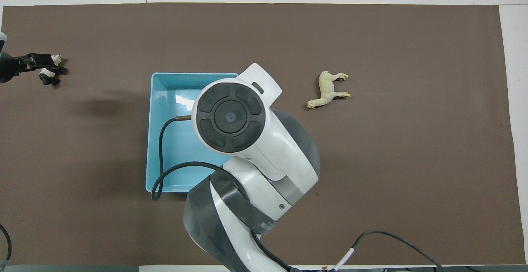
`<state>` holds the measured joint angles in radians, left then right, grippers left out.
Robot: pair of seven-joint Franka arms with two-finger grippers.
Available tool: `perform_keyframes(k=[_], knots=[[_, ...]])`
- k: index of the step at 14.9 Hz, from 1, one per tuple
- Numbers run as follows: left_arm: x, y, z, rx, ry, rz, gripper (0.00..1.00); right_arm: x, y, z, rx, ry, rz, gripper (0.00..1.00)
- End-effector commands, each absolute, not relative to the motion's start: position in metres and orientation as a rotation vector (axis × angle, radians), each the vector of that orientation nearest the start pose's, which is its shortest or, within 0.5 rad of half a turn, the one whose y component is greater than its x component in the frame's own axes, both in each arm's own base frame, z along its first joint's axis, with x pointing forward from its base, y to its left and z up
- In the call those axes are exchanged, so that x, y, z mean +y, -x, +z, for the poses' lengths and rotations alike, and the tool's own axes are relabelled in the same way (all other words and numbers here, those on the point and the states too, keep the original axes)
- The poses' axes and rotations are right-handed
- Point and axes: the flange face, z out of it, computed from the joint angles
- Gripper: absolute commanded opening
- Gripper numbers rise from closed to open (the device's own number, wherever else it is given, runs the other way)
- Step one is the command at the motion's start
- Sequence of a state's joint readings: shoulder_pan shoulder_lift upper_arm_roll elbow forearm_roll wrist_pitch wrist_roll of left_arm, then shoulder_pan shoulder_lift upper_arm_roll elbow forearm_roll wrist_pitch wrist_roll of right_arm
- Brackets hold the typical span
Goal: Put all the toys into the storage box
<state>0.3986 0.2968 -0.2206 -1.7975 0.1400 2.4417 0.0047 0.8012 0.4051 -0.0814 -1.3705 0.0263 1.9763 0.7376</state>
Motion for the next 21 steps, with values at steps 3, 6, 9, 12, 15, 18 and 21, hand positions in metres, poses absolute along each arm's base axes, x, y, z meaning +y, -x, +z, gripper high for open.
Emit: perform_keyframes(k=[3, 6, 9, 12, 15, 18, 21], knots=[[0.157, -0.711, 0.373, 0.125, 2.866, -0.620, 1.00, 0.525, -0.508, 0.423, 0.107, 2.996, -0.250, 0.00], [0.154, -0.719, 0.348, 0.124, 2.891, -0.623, 1.00, 0.528, -0.498, 0.420, 0.198, 3.021, -0.181, 1.00], [0.156, -0.720, 0.326, 0.077, 2.938, -0.632, 1.00, 0.521, -0.504, 0.440, 0.322, 3.065, -0.127, 1.00], [0.149, -0.718, 0.318, 0.033, 2.978, -0.623, 1.00, 0.443, -0.556, 0.492, 0.474, 3.102, -0.148, 1.00], [0.152, -0.713, 0.308, 0.043, 2.979, -0.593, 0.85, 0.387, -0.592, 0.497, 0.280, 3.156, -0.184, 1.00], [0.158, -0.714, 0.295, 0.037, 2.985, -0.576, 0.81, 0.296, -0.640, 0.476, 0.139, 3.186, -0.160, 1.00], [0.158, -0.715, 0.291, 0.037, 2.982, -0.608, 0.81, 0.232, -0.652, 0.427, 0.226, 3.151, -0.215, 1.00]])
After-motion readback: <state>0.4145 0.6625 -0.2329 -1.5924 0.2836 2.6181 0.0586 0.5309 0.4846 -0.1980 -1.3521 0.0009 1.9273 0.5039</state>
